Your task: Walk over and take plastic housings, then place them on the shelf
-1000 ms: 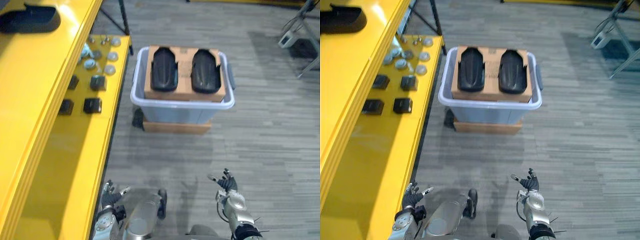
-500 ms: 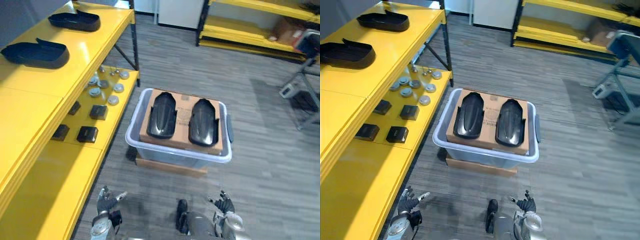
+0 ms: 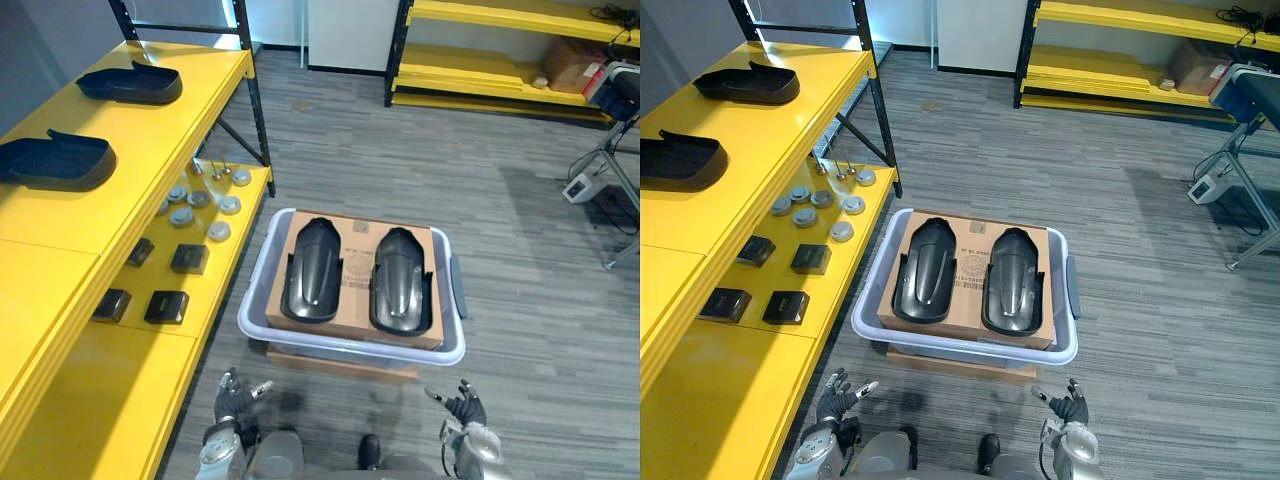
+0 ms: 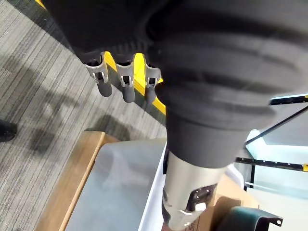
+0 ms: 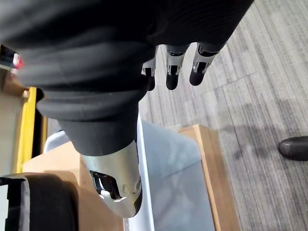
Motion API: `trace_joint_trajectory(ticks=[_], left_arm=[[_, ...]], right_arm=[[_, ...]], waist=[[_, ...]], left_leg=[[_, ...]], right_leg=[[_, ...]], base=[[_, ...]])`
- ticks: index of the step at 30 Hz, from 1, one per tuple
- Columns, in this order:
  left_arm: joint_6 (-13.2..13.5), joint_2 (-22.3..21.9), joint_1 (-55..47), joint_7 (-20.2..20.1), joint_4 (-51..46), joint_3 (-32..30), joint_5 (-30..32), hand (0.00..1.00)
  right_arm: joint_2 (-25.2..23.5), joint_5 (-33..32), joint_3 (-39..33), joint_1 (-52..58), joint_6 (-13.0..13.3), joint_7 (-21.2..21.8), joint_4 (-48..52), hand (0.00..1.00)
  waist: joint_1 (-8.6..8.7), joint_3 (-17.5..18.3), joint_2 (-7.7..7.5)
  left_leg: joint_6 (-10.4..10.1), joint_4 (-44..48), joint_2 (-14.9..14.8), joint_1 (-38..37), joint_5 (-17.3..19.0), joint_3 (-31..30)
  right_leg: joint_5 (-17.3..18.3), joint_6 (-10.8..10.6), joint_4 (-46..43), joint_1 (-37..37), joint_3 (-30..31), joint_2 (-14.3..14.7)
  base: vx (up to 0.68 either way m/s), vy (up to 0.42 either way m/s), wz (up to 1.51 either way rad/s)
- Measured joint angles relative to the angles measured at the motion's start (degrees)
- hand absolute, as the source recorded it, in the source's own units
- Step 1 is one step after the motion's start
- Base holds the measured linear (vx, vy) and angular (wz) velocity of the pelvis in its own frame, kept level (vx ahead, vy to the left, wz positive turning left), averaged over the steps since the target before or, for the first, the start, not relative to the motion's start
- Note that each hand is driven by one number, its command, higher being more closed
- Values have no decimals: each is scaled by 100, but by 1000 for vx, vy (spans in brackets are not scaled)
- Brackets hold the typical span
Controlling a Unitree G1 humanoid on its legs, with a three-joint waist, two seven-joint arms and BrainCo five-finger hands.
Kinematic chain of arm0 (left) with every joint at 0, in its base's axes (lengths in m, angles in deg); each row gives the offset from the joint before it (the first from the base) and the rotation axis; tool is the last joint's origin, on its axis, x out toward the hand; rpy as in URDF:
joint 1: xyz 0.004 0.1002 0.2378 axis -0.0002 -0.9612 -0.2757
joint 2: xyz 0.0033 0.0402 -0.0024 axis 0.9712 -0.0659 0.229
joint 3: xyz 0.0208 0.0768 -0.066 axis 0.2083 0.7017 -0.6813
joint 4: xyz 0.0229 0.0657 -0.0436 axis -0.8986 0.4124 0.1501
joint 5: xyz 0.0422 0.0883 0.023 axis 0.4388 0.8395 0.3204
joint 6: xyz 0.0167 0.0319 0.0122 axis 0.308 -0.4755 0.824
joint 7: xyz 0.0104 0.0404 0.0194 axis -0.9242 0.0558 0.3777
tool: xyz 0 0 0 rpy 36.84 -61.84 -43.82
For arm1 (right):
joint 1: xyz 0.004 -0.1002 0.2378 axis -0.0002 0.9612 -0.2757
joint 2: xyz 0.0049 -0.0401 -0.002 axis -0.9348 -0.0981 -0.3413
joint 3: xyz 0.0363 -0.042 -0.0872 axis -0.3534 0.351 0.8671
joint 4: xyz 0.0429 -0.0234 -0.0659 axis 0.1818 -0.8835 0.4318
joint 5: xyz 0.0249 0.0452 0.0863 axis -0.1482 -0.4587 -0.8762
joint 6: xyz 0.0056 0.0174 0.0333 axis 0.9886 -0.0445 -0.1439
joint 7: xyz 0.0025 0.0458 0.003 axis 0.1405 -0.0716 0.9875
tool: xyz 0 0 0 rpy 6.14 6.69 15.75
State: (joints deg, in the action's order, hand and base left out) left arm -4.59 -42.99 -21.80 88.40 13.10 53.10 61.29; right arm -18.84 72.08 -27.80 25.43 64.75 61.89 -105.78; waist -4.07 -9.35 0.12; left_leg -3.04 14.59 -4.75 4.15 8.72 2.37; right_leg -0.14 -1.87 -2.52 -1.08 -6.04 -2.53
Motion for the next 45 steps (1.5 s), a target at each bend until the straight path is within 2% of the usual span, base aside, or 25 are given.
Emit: trace_joint_trajectory(ticks=[5, 10, 13, 18, 23, 26, 29, 35, 38, 42, 43, 45], left_arm=[[1, 176, -101, -3, -13, -5, 5, 0], [1, 227, -340, -27, -14, 3, 53, 0], [1, 223, -406, -65, -13, 60, 55, 0], [1, 229, -485, -147, -10, 267, 60, 0], [3, 226, -481, -146, -8, 296, 61, 0], [8, 211, -479, -135, -8, 411, 61, 0], [22, 206, -408, -120, -15, 442, 51, 0], [76, 216, -330, -8, -173, 443, -10, 0], [138, 220, -172, 22, -214, 446, -23, 0], [211, 224, -87, 131, -256, 468, -131, 0], [244, 236, -73, 132, -299, 479, -132, 0], [258, 260, -46, 139, -313, 504, -168, 0]], right_arm=[[196, -60, -631, 113, -9, -44, 560, 0], [549, -73, -1014, 151, 3, -286, 1841, 0], [664, 47, -969, 103, 21, -476, 2793, 0], [673, 531, -600, -233, 24, -528, 3174, 0], [679, 1185, -239, -728, -11, -601, 3056, 0], [870, 1429, -159, -1267, -89, -760, 2497, 0], [992, 1531, 26, -1850, -286, -883, 1817, 0], [1006, 1563, 124, -2680, -477, -919, 858, 0], [1089, 1551, 154, -3169, -500, -939, 487, 0], [1276, 1488, 179, -3595, -509, -1021, -60, 0], [1352, 1436, 230, -3808, -511, -1027, -227, 100], [1472, 1363, 256, -4095, -518, -1055, -465, 100]], waist=[[8, 85, -75], [25, 158, -164], [28, 171, -166], [27, 174, -155], [16, 138, -114], [4, 27, -8], [5, -187, 20], [-28, -755, 17], [-102, -1057, 49], [-172, -1241, 58], [-168, -1340, 75], [-164, -1414, 81]], left_leg=[[29, -259, 77, -197, -19, 161], [86, -466, 98, -297, -56, 304], [137, -548, 144, -310, -99, 366], [159, -634, 200, -333, -119, 365], [224, -659, 253, -228, -173, 331], [296, -664, 352, -112, -234, 287], [358, -657, 444, 125, -343, 233], [412, -390, 570, 609, -415, 58], [412, -165, 569, 949, -414, -13], [417, -21, 571, 1159, -408, -72], [443, 47, 565, 1193, -391, -72], [476, 136, 560, 1289, -366, -70]], right_leg=[[-13, -67, 115, -53, 165, -66], [-24, -89, 195, -16, 317, -69], [-26, -90, 232, 34, 387, -62], [-44, -116, 284, 50, 444, -61], [-76, -147, 287, 152, 440, -100], [-144, -204, 291, 248, 426, -190], [-274, -240, 319, 451, 392, -271], [-455, -287, 362, 699, 239, -394], [-534, -304, 337, 916, 182, -415], [-546, -305, 272, 1058, 133, -422], [-550, -300, 259, 1066, 133, -421], [-555, -294, 249, 1122, 135, -418]], base=[[40, 34, -15], [60, 7, -15], [65, 5, -9], [27, 9, -4], [-23, 5, 2], [-66, 42, 8], [-107, 52, 9], [-108, 45, 16], [-129, 25, 12], [-67, 17, 9], [-46, 21, 1], [-49, 25, 0]])
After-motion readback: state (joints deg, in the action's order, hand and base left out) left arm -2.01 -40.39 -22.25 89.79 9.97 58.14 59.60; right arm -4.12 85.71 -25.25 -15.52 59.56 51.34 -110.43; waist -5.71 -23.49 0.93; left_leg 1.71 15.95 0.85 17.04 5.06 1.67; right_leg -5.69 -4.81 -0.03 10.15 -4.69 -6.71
